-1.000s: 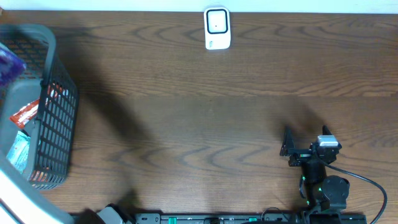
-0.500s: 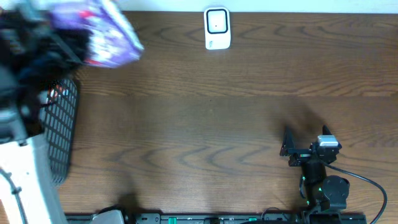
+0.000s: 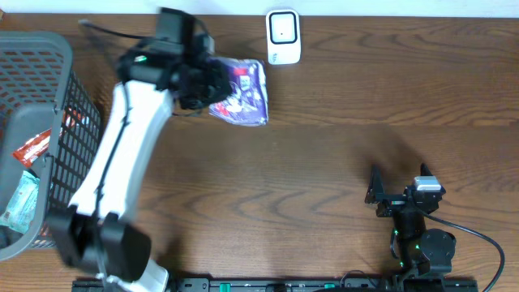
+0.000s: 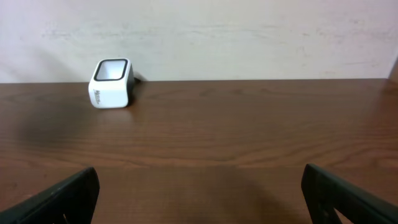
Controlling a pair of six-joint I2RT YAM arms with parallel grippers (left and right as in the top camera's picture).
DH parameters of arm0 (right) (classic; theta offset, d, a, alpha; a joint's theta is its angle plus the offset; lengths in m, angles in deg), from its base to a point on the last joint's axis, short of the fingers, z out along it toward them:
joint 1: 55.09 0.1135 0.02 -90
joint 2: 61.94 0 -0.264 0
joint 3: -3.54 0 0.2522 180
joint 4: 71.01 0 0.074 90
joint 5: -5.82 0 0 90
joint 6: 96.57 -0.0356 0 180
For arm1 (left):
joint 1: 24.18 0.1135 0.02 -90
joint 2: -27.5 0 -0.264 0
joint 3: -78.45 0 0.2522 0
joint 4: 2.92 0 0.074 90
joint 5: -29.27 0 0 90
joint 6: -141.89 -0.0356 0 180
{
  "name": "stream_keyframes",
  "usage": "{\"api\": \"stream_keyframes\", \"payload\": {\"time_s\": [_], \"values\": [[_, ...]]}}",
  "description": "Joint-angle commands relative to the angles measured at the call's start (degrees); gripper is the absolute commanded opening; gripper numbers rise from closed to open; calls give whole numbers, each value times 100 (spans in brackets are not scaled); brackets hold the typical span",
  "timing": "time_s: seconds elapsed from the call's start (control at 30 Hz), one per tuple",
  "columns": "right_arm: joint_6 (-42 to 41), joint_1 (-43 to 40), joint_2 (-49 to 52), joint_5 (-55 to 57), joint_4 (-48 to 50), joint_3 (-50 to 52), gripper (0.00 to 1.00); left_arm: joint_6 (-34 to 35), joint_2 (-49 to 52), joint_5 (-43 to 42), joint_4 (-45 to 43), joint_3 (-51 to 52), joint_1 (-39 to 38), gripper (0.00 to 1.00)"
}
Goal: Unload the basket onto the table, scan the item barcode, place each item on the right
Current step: 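Lift the purple box out and place it on the table centre, then reach the left gripper into the basket and grasp the red bar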
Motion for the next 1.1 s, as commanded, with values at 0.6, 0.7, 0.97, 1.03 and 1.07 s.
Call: {"api": "stream_keyframes", "payload": {"time_s": [0.6,0.7,0.97,1.03,1.07], "values": [[-59,-39,-31,-9,-22,11,99,-549,522,428,232,-271,525,99],[-59,-39,-31,-9,-22,11,99,-549,-26,431,210,-275,855,98],[-59,-39,-31,-9,-22,11,99,-549,-1709,433,-326,-275,1770,98],[-59,-39,-31,-9,-22,11,99,-549,-2044,437,-501,-275,1941,98],[-59,-39,-31,-9,-22,11,99,-549,-2223,463,-588,-275,2050,98]]}}
